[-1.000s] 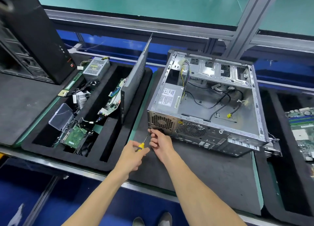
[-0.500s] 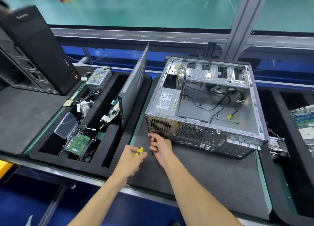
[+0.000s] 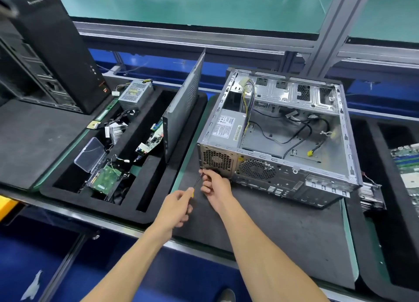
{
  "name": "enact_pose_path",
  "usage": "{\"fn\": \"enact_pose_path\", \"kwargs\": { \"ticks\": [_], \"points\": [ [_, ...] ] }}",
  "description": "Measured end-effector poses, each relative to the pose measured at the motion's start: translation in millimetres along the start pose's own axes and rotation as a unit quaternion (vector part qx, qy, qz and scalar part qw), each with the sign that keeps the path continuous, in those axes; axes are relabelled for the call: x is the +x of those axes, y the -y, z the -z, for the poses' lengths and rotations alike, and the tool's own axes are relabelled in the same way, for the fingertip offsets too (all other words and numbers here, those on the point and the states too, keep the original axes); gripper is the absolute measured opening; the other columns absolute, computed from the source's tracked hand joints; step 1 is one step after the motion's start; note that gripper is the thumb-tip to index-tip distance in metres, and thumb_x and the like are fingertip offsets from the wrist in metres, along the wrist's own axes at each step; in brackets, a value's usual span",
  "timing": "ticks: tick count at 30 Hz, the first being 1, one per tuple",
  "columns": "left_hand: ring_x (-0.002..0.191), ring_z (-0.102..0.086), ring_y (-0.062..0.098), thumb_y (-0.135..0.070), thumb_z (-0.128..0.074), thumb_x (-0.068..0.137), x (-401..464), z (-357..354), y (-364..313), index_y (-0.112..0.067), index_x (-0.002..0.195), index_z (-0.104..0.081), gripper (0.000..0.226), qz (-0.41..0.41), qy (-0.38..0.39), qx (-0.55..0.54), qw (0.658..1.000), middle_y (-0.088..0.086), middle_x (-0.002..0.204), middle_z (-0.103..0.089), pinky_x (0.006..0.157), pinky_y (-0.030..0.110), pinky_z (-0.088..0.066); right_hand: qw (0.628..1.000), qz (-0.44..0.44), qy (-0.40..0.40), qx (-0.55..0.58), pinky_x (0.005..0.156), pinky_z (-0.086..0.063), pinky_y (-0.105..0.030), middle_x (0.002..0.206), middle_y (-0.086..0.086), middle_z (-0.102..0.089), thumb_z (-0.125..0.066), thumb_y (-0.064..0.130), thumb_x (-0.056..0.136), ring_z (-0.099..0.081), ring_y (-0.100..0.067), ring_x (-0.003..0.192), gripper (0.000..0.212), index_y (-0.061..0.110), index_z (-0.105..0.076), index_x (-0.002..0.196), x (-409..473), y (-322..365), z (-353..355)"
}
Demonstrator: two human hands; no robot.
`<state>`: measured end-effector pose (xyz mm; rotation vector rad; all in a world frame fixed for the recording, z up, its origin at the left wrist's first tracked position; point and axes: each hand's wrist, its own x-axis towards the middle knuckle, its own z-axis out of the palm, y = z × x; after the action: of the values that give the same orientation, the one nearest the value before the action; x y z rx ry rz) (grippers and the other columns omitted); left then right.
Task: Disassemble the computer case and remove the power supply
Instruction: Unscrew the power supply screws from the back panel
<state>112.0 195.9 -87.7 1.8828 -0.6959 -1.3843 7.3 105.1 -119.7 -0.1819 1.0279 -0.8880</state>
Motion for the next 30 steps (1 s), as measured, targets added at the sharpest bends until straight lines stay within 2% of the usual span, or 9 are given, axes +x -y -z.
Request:
{"fn": "enact_pose_path", "kwargs": {
  "ticks": [2, 5, 10, 13, 16, 18, 23, 27, 30],
  "points": [
    [0.041, -0.034, 0.009, -0.037, -0.066, 0.094, -2, -4, 6, -0.011, 0.102, -0.053, 0.030, -0.037, -0.026, 0.003, 0.999, 0.006, 0.074, -0.055, 0.037, 0.020, -0.023, 1.000, 0.004, 0.003, 0.000, 0.035, -0.021, -0.017, 0.058, 0.000, -0.048, -0.061, -0.001, 0.094, -0.029, -0.004, 0.037, 0.008, -0.006, -0.066, 0.092, -1, 0, 0],
    [0.044, -0.038, 0.010, -0.031, -0.066, 0.095, -2, -5, 14, -0.008, 0.096, -0.057, 0.024, -0.083, -0.069, 0.004, 0.994, 0.009, 0.081, -0.064, 0.038, 0.021, -0.029, 1.000, 0.003, 0.003, -0.006, 0.036, -0.020, -0.017, 0.057, 0.000, -0.049, -0.062, 0.000, 0.095, -0.029, -0.004, 0.038, 0.008, -0.006, -0.066, 0.093, -1, 0, 1],
    [0.039, -0.035, 0.009, -0.043, -0.044, 0.104, 0, -6, 8, -0.006, 0.095, -0.071, 0.046, 0.041, 0.001, -0.063, 0.997, -0.002, 0.057, -0.056, 0.035, 0.019, -0.021, 1.000, -0.004, -0.002, -0.004, 0.037, -0.020, -0.017, 0.057, 0.000, -0.051, -0.062, 0.000, 0.095, -0.030, -0.005, 0.040, 0.009, -0.006, -0.067, 0.090, 0, 0, 2],
    [0.040, -0.035, 0.008, -0.043, -0.060, 0.097, 0, -9, 6, -0.009, 0.100, -0.060, 0.034, 0.000, -0.029, -0.050, 0.998, 0.002, 0.070, -0.055, 0.036, 0.020, -0.024, 1.000, -0.007, -0.004, 0.001, 0.036, -0.020, -0.017, 0.061, -0.001, -0.049, -0.061, 0.001, 0.096, -0.029, -0.004, 0.038, 0.011, -0.006, -0.067, 0.090, 0, 0, 1],
    [0.039, -0.036, 0.007, -0.030, -0.071, 0.092, -1, -9, 9, -0.010, 0.102, -0.055, 0.028, -0.045, -0.065, -0.033, 0.996, 0.005, 0.076, -0.061, 0.036, 0.020, -0.027, 1.000, -0.009, -0.002, 0.004, 0.036, -0.021, -0.017, 0.060, 0.000, -0.050, -0.060, 0.002, 0.097, -0.030, -0.004, 0.039, 0.011, -0.007, -0.067, 0.095, 0, 0, 2],
    [0.040, -0.035, 0.009, -0.030, -0.066, 0.095, 1, -7, 8, -0.007, 0.099, -0.058, 0.025, -0.039, -0.056, -0.037, 0.997, 0.002, 0.070, -0.065, 0.037, 0.020, -0.025, 1.000, -0.008, 0.000, 0.005, 0.036, -0.021, -0.017, 0.060, -0.001, -0.052, -0.060, 0.001, 0.097, -0.030, -0.004, 0.039, 0.010, -0.007, -0.066, 0.095, 0, 0, 2],
    [0.039, -0.036, 0.010, -0.042, -0.041, 0.105, 0, -6, 6, -0.005, 0.095, -0.069, 0.047, 0.033, 0.013, -0.046, 0.998, 0.001, 0.061, -0.058, 0.035, 0.019, -0.021, 1.000, -0.005, 0.000, 0.001, 0.036, -0.021, -0.017, 0.053, 0.002, -0.053, -0.062, 0.003, 0.096, -0.030, -0.004, 0.039, 0.012, -0.008, -0.066, 0.100, 2, -2, 3],
    [0.038, -0.031, 0.009, -0.038, -0.062, 0.097, 1, -12, 7, -0.010, 0.099, -0.054, 0.030, -0.012, -0.035, -0.028, 0.999, 0.003, 0.069, -0.053, 0.035, 0.019, -0.021, 1.000, -0.001, -0.004, 0.002, 0.036, -0.021, -0.017, 0.054, 0.002, -0.053, -0.063, 0.004, 0.096, -0.029, -0.004, 0.039, 0.011, -0.006, -0.068, 0.097, 4, -4, 4],
    [0.037, -0.031, 0.009, -0.029, -0.064, 0.096, 1, -11, 8, -0.008, 0.102, -0.055, 0.024, -0.032, -0.052, -0.035, 0.998, 0.003, 0.068, -0.061, 0.035, 0.019, -0.021, 1.000, -0.001, -0.002, 0.009, 0.035, -0.021, -0.017, 0.058, 0.001, -0.055, -0.063, 0.003, 0.096, -0.029, -0.004, 0.038, 0.010, -0.005, -0.068, 0.093, 5, -4, 5]
  ]
}}
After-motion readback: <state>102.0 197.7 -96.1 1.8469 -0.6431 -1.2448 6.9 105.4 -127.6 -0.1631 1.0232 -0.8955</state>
